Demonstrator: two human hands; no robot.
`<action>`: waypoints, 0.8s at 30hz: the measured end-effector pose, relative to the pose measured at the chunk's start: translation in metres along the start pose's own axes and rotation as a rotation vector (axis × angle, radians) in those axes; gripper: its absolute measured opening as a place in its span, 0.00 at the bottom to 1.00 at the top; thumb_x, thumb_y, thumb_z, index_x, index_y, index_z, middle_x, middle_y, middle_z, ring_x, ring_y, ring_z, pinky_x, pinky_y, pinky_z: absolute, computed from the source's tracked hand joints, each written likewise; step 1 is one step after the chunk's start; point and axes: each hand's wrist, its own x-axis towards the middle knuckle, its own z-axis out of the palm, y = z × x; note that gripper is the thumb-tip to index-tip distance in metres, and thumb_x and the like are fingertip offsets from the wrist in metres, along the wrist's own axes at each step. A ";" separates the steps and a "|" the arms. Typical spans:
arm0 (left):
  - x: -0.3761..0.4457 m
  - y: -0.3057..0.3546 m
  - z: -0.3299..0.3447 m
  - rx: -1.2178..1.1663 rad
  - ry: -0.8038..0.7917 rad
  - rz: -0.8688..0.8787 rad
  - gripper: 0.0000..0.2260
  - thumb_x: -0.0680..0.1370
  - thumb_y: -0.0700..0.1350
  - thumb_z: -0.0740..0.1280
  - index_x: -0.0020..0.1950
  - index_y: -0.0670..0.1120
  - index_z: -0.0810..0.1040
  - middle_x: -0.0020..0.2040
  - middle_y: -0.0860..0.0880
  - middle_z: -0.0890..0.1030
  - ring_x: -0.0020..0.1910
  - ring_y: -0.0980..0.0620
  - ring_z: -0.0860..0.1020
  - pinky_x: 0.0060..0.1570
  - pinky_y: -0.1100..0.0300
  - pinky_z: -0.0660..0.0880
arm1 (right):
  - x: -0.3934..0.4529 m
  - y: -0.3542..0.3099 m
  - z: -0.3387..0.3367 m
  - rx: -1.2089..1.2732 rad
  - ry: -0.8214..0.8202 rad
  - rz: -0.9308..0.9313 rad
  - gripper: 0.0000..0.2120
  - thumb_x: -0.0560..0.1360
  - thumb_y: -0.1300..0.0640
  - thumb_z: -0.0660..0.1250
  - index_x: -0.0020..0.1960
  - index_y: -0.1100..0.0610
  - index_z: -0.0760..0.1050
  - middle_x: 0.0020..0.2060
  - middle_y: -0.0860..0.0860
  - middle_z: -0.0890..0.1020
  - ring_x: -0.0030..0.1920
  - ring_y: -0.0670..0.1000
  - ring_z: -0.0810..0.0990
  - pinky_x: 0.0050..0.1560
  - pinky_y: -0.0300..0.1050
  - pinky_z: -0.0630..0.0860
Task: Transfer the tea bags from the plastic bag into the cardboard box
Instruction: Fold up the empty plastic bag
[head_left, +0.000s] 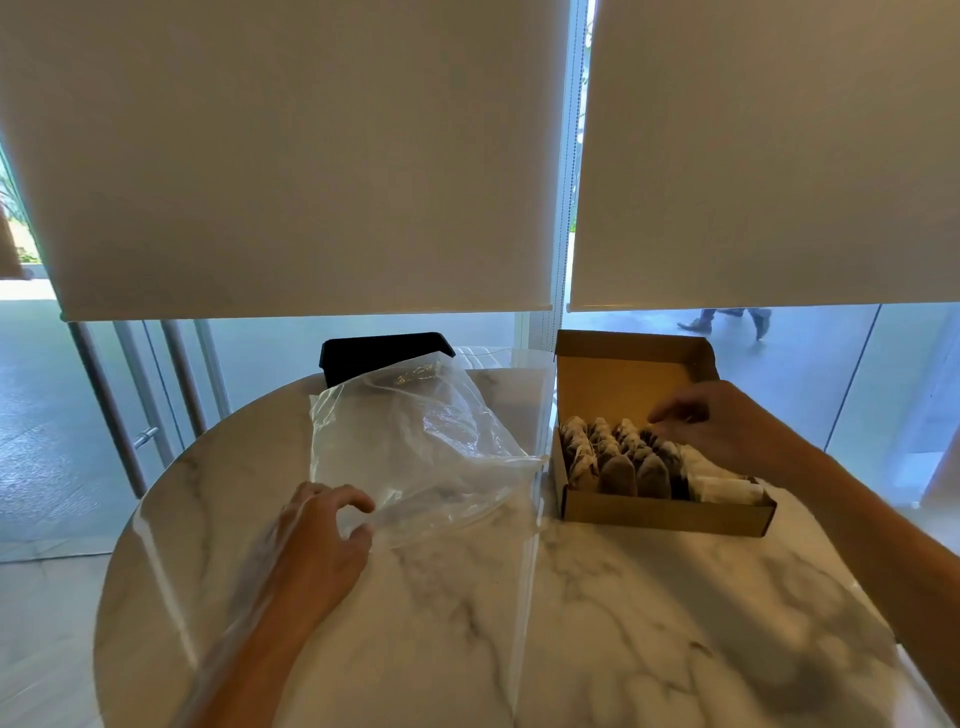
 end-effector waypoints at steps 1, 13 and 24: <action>0.000 -0.001 0.000 0.005 0.003 -0.018 0.06 0.72 0.51 0.69 0.42 0.63 0.75 0.52 0.54 0.77 0.45 0.52 0.77 0.44 0.57 0.72 | -0.004 -0.009 0.007 0.016 -0.026 -0.016 0.08 0.73 0.58 0.71 0.42 0.45 0.79 0.40 0.42 0.81 0.44 0.44 0.80 0.44 0.34 0.74; -0.036 -0.009 -0.014 -0.199 0.100 -0.039 0.10 0.71 0.43 0.70 0.37 0.59 0.77 0.58 0.50 0.76 0.61 0.49 0.73 0.60 0.55 0.66 | -0.012 -0.105 0.115 -0.003 -0.090 -0.049 0.13 0.77 0.44 0.63 0.52 0.51 0.80 0.52 0.50 0.79 0.49 0.49 0.77 0.47 0.40 0.69; -0.043 -0.015 -0.054 -0.757 -0.050 -0.315 0.15 0.67 0.60 0.71 0.52 0.59 0.82 0.55 0.57 0.77 0.53 0.56 0.76 0.50 0.58 0.71 | 0.051 -0.115 0.147 0.214 -0.385 0.237 0.11 0.73 0.51 0.71 0.51 0.56 0.77 0.44 0.50 0.77 0.40 0.48 0.75 0.43 0.41 0.74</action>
